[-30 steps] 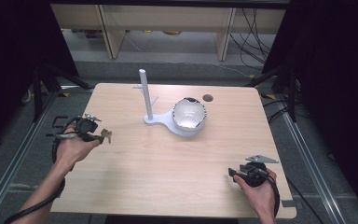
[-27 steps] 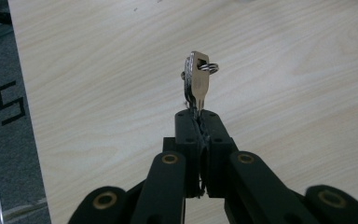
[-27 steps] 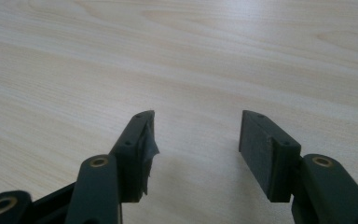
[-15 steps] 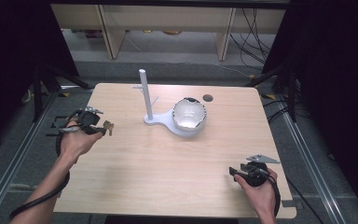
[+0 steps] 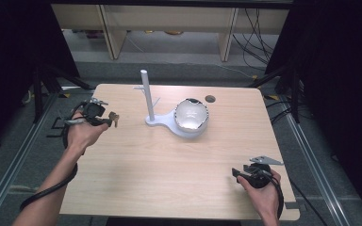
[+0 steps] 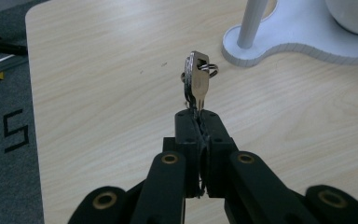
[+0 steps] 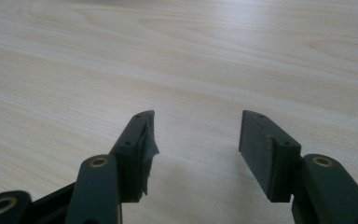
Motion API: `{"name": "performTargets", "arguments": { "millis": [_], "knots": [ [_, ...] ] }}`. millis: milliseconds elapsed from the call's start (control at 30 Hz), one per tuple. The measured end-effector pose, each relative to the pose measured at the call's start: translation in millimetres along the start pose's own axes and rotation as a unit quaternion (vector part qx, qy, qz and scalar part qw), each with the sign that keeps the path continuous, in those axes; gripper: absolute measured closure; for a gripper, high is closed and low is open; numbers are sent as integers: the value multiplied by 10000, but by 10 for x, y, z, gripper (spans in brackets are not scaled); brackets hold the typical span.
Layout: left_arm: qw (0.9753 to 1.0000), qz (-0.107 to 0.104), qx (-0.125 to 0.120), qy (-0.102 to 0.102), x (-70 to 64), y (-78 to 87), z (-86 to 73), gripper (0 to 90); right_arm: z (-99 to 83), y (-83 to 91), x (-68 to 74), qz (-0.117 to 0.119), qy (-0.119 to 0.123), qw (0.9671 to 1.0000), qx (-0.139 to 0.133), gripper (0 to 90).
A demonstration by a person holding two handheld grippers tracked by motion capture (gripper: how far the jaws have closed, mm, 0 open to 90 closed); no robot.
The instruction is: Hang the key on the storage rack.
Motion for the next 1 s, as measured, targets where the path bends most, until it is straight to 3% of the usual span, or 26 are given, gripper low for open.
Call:
{"name": "performTargets", "arguments": {
  "millis": [533,767,1000],
  "knots": [
    [9996,18,-296,23,-81,-43,196,867,-2,-11,-11,-42,10,10000,-16,461],
    [9991,34,-424,-8,-109,-32,275,868,-1,-29,3,94,-10,9999,-72,459],
    [9985,33,-546,-25,-138,-14,348,867,0,-26,4,71,-43,9999,-66,458]
  ]
}}
Point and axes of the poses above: each handheld gripper's, and its own axes: y roughly backward along the jaws, z roughly out of its top, x roughly to its left, the point moved 5 cm from there along -y, roughly forward along the jaws, and after that the axes turned 13 degrees about y, right-handed, at the moved point
